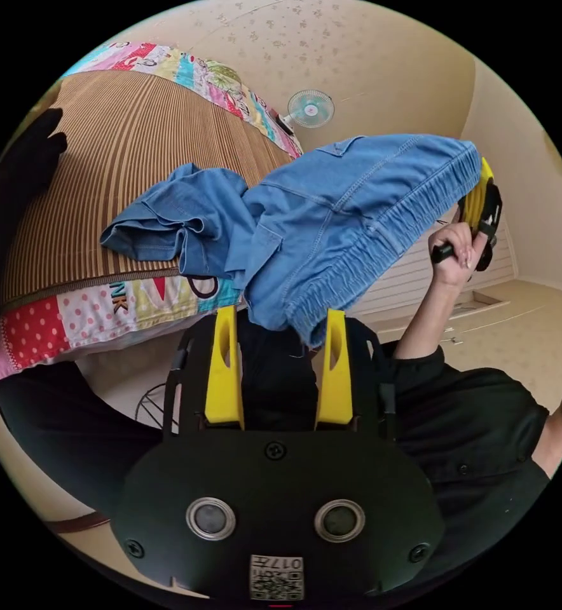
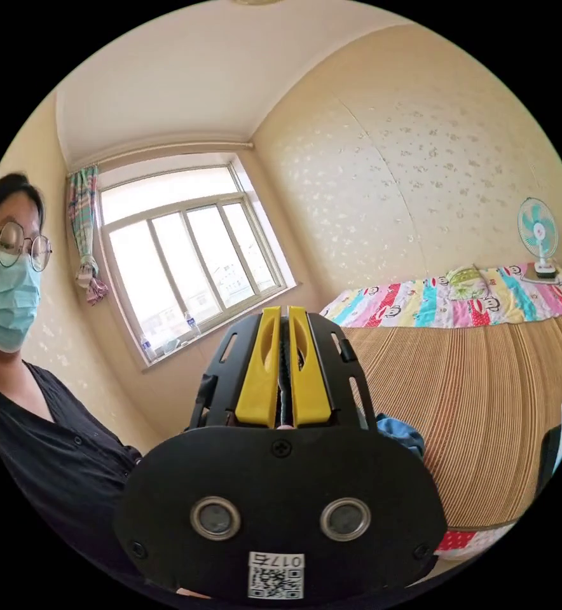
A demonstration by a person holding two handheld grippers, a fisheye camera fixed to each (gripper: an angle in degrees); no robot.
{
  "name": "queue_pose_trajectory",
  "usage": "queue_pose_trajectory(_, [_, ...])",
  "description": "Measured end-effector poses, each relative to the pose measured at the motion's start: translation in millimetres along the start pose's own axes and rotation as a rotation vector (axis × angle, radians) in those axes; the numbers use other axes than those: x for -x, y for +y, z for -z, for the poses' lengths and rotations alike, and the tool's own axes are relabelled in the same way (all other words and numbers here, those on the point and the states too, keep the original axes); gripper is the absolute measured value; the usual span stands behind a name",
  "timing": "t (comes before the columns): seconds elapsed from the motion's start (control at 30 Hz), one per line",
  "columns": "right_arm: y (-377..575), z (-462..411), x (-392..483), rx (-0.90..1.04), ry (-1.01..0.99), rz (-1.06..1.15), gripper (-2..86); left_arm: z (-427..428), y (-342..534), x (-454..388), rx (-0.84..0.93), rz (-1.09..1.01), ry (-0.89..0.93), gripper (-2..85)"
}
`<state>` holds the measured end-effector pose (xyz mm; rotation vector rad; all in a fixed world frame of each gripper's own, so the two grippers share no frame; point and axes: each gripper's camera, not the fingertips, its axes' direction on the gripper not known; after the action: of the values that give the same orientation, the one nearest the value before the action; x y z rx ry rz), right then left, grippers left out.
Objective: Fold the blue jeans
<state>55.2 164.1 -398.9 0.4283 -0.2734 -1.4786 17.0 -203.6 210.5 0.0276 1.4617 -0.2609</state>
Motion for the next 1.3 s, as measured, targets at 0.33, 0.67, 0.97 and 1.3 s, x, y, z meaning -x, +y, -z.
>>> queue_pose_trajectory(0.33, [-9,11,93,-0.128,0.112,0.066,2.5,-14,48,-93,-0.085,-0.383,-0.034,20.7])
queue_pose_trajectory(0.67, [-10,22,221,-0.308,0.405,0.266,2.1,-50,106,-204,-0.166,-0.720,-0.158,16.2])
queue_pose_trajectory(0.97, [45,95,270,-0.521,0.535,0.271,1.9,149,192,-218,-0.740,-0.746,-0.191,4.1])
queue_pose_trajectory(1.3, [104,115,316,-0.749,0.578,0.458,0.5,207,250,-287,-1.027,-0.894,-0.283,3.9])
